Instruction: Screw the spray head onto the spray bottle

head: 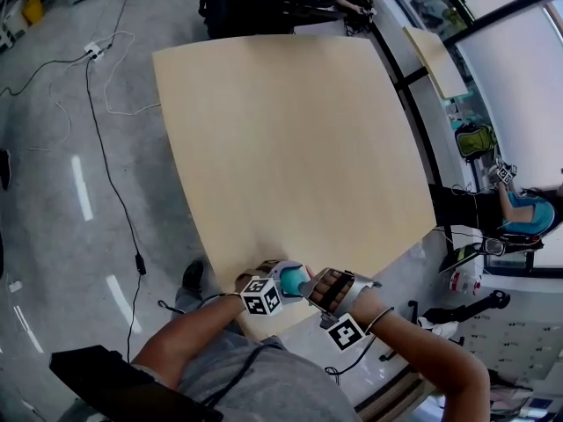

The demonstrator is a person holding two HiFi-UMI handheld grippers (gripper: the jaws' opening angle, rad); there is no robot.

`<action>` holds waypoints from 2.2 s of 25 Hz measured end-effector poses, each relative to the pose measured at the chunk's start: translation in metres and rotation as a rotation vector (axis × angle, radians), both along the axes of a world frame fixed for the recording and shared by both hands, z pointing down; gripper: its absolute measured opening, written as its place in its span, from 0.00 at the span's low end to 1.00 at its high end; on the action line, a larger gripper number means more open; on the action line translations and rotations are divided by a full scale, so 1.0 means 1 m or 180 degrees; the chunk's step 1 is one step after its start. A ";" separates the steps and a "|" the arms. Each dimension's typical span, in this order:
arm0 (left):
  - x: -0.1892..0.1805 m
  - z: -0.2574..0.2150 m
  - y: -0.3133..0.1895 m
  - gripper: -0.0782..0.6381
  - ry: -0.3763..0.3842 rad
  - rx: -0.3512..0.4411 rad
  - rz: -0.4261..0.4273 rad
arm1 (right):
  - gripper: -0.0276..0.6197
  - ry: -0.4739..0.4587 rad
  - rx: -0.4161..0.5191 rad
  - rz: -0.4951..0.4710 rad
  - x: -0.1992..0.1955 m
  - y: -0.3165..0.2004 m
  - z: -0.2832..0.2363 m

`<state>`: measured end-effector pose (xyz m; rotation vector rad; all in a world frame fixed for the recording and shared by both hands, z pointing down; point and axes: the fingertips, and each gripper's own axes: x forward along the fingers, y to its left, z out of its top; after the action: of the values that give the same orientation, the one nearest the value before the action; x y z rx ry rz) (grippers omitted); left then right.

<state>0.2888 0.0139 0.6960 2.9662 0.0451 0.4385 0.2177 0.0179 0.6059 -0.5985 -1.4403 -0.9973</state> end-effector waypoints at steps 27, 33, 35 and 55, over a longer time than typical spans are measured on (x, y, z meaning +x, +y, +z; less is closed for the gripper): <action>0.000 0.000 0.009 0.65 -0.0014 0.0004 -0.0177 | 0.45 -0.1505 -0.1338 0.3819 -0.002 -0.030 -0.095; -0.001 0.000 0.021 0.65 -0.0035 -0.0002 0.0246 | 0.45 -0.0248 -0.0342 0.0443 -0.003 0.001 -0.052; -0.002 0.001 0.020 0.65 -0.0036 0.0000 0.0260 | 0.45 -0.0426 -0.0547 0.0368 -0.024 0.016 -0.039; -0.002 0.000 -0.001 0.65 -0.0077 0.0000 -0.0872 | 0.20 -0.2427 -0.0553 0.7072 0.023 -0.018 -0.010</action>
<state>0.2870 0.0132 0.6963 2.9056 -0.3588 0.4356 0.2404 -0.0002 0.5956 1.3408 -1.6992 0.8194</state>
